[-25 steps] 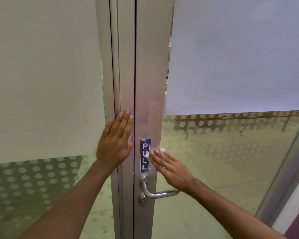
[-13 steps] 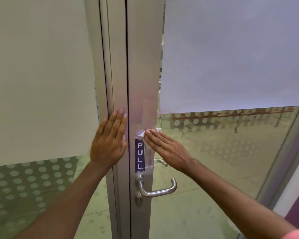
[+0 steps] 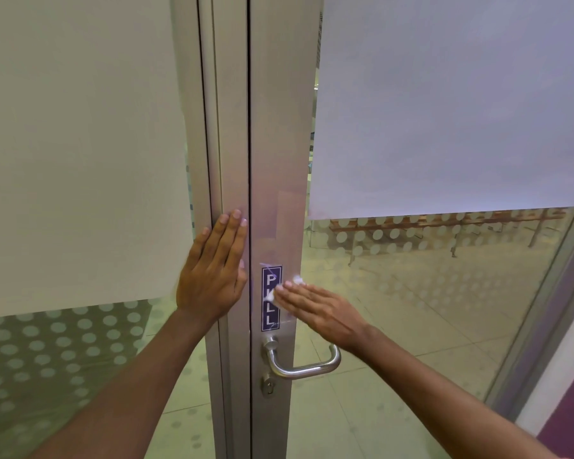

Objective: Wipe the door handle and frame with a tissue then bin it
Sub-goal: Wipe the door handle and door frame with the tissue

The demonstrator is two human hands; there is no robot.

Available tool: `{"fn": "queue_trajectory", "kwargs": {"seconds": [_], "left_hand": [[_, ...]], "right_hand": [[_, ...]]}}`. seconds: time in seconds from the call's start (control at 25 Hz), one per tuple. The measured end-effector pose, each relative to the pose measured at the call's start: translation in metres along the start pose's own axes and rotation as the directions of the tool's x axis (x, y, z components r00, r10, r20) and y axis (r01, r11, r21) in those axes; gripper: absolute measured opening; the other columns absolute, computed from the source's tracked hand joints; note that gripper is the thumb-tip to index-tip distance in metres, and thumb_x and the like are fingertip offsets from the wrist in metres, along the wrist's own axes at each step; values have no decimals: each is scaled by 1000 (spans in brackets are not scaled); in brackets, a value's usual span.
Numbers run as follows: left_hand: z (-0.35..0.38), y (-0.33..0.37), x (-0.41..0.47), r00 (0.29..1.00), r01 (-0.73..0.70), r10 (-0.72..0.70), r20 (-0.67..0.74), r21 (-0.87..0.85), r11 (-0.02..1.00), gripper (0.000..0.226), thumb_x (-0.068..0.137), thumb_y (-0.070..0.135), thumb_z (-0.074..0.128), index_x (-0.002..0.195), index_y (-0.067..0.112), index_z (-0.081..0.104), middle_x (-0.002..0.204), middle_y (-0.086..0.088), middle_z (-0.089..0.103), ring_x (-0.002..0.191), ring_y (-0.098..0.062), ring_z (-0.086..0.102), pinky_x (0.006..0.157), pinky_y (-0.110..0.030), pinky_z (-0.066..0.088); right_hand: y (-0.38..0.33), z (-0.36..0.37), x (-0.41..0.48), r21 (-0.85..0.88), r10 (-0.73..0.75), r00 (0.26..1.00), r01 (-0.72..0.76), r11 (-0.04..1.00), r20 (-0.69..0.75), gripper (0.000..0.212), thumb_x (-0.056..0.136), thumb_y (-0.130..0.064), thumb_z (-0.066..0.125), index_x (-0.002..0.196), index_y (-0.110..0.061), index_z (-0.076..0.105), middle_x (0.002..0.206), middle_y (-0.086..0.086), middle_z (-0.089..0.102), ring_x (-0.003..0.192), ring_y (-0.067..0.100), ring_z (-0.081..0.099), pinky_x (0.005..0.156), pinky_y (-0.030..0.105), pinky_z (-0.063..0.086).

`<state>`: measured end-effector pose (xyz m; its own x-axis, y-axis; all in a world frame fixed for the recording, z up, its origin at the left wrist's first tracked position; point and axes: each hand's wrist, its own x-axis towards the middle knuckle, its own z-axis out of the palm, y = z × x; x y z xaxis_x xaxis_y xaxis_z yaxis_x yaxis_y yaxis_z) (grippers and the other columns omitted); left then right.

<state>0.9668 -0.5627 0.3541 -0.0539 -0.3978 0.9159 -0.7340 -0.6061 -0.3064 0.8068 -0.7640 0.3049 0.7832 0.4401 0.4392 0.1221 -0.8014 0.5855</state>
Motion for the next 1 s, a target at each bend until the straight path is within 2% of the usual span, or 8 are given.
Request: {"fn": "queue_trajectory", "kwargs": {"seconds": [0.16,0.28,0.4,0.56,0.64,0.8,0.88,1.0], "left_hand": [[0,1,0,1000,2,-2,-1,4,1000,61,100,26,23,156,6,12,165,-9,5,153,-23,9,126,-38,5],[0,0,0,1000,4,-4,3,4,1000,61,100,26,23,156,6,13,165,-9,6,153,-22,9,126,-37,4],[1,0,0,1000,3,-3,3,-5,1000,60,100,26,22,156,6,12,165,-8,5,153,-22,8,125,-37,3],[2,1,0,1000,6,-6,5,-10,1000,61,100,26,22,157,7,11,165,-8,7,153,-22,8,125,-37,4],[2,1,-1,1000,6,-6,5,-7,1000,62,99,26,24,156,6,11,165,-9,6,153,-22,8,126,-37,4],[1,0,0,1000,3,-3,0,-4,1000,63,98,24,28,156,6,11,165,-8,3,153,-22,7,125,-37,4],[1,0,-1,1000,-2,2,5,-5,1000,62,99,25,25,156,6,11,165,-8,2,153,-22,7,125,-37,4],[1,0,-1,1000,3,-3,11,-7,1000,61,100,26,23,156,6,10,165,-9,2,153,-22,7,125,-37,5]], "right_hand": [[7,-5,16,168,117,978,-88,982,-171,49,92,-4,53,140,-13,47,146,4,48,138,16,41,117,34,30],[-8,13,10,192,145,966,-105,976,-212,48,90,-3,58,137,-11,51,144,6,50,137,17,41,116,35,33],[-25,34,-12,164,-32,998,40,986,-49,62,79,-7,77,136,-14,53,143,0,52,135,13,45,113,31,38],[-12,29,-18,81,-181,982,177,981,49,69,75,-18,82,138,-19,52,142,-6,53,131,8,49,113,31,36],[1,21,-6,15,-147,989,147,989,-19,67,80,-18,75,141,-20,47,144,-4,50,133,9,46,118,34,26],[11,16,11,12,79,971,-79,997,-224,54,95,-4,48,146,-16,36,152,1,37,141,14,35,122,41,14],[-1,24,8,53,111,962,-101,993,-248,51,95,-1,51,144,-14,42,151,3,39,142,17,35,121,39,19],[-20,35,-5,111,19,985,1,994,-173,57,87,-3,68,140,-11,49,147,6,47,139,17,40,116,34,34]]}}
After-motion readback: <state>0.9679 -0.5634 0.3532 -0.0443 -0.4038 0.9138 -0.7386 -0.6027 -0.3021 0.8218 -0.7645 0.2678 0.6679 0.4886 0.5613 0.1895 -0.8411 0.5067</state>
